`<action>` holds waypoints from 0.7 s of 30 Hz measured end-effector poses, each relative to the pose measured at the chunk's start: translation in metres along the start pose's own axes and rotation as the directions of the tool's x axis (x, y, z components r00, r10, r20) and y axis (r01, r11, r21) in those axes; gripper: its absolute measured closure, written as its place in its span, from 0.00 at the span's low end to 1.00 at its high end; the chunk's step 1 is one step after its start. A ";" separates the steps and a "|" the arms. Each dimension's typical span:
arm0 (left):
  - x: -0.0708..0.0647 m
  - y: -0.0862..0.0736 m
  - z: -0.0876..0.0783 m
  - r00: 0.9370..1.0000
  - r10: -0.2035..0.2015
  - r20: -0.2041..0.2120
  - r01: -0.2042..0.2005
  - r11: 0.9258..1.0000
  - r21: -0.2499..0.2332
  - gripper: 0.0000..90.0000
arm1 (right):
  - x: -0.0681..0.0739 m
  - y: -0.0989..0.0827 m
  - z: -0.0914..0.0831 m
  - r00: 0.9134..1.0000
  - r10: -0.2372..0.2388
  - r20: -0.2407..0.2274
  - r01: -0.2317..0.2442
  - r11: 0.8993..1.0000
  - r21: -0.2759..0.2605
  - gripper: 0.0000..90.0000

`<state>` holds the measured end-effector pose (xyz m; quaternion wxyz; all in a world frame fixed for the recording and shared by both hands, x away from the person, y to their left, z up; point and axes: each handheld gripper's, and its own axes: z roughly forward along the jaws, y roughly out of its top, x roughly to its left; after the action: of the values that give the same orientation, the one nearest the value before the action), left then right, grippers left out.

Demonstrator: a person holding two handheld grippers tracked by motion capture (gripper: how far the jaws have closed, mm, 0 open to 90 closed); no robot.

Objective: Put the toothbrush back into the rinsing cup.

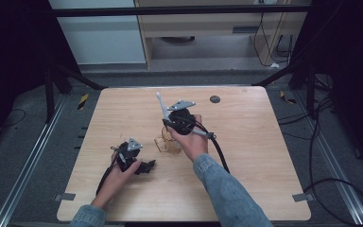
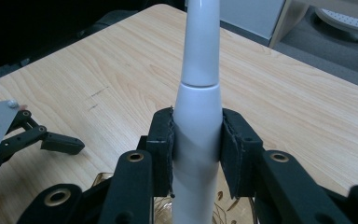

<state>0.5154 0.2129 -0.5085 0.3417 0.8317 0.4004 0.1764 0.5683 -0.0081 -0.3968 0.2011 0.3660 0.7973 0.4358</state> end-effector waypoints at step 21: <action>0.000 0.000 0.000 1.000 0.000 0.000 0.000 1.000 0.000 0.00 | 0.001 -0.007 0.004 1.000 -0.025 -0.004 0.025 0.999 0.049 0.74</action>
<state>0.5154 0.2128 -0.5086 0.3419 0.8316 0.4006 0.1763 0.5673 -0.0075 -0.4047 0.1962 0.3602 0.8125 0.4143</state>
